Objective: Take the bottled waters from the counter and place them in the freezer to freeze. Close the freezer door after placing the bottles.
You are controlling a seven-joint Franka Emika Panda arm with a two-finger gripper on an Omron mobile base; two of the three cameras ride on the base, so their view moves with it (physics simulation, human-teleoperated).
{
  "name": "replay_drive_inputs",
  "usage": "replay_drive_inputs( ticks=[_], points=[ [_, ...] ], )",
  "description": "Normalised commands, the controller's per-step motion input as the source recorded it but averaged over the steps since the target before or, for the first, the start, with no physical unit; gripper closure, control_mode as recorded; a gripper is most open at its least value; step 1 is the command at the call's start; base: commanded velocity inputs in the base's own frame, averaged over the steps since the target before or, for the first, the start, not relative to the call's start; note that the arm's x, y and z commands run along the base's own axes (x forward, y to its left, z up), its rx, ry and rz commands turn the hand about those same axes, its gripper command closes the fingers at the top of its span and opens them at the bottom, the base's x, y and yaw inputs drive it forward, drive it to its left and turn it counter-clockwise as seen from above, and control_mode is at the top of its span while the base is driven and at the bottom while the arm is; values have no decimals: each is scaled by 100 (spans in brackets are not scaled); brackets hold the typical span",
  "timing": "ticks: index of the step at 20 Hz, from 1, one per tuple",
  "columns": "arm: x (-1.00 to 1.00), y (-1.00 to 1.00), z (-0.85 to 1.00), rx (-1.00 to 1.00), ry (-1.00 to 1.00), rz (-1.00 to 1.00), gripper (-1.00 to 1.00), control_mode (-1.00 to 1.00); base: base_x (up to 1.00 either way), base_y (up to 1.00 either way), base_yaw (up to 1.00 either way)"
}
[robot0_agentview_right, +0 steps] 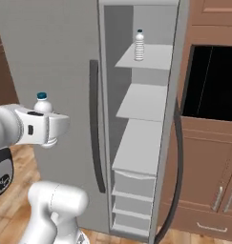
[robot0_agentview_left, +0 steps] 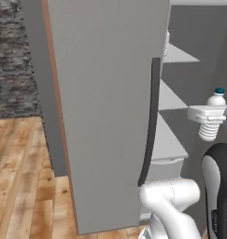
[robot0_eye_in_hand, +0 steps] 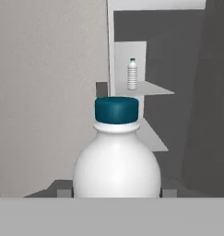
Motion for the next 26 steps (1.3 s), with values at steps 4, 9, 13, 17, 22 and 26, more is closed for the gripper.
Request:
replay_drive_inputs(
  ticks=[4,9,13,17,22,26],
  points=[
    [0,0,0,0,0,0,100,100,33,-4,38],
    [0,0,0,0,0,0,100,100,18,-10,13],
    [0,0,0,0,0,0,100,100,0,-16,-4],
    [0,0,0,0,0,0,100,100,13,-25,-23],
    [0,0,0,0,0,0,100,100,24,-24,-22],
    [0,0,0,0,0,0,100,100,54,-18,-9]
  ],
)
